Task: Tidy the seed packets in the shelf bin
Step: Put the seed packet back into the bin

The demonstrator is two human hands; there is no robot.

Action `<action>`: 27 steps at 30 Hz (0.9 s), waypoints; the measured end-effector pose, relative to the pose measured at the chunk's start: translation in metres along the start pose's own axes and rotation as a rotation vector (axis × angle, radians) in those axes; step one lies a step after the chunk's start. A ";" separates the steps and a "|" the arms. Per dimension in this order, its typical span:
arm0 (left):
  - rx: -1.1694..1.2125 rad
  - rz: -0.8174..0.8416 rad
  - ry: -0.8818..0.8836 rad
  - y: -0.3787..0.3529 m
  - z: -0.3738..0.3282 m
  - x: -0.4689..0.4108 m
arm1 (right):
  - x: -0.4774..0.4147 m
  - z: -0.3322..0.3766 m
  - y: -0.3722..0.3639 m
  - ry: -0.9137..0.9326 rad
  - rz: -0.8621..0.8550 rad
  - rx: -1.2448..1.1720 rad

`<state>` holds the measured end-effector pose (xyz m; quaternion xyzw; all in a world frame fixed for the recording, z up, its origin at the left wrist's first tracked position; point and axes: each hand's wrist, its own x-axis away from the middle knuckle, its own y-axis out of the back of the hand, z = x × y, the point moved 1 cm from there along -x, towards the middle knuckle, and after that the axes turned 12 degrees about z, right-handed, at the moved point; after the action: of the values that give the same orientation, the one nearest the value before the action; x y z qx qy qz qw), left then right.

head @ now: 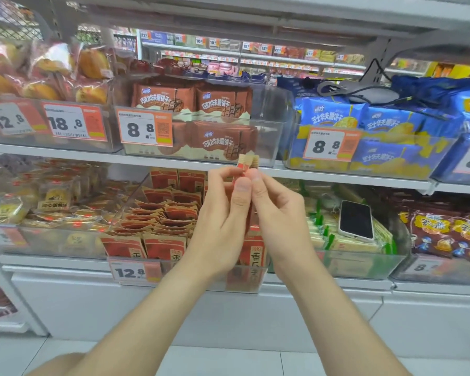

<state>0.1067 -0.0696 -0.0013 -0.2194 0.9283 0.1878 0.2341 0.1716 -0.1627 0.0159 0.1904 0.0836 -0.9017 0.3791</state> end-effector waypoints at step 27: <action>0.693 -0.104 0.327 0.044 -0.006 -0.004 | 0.005 -0.004 -0.011 -0.173 0.373 0.122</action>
<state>0.0860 -0.0348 0.0162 -0.2008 0.9495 -0.1866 0.1525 0.1620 -0.1569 0.0103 0.1469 -0.0406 -0.8322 0.5331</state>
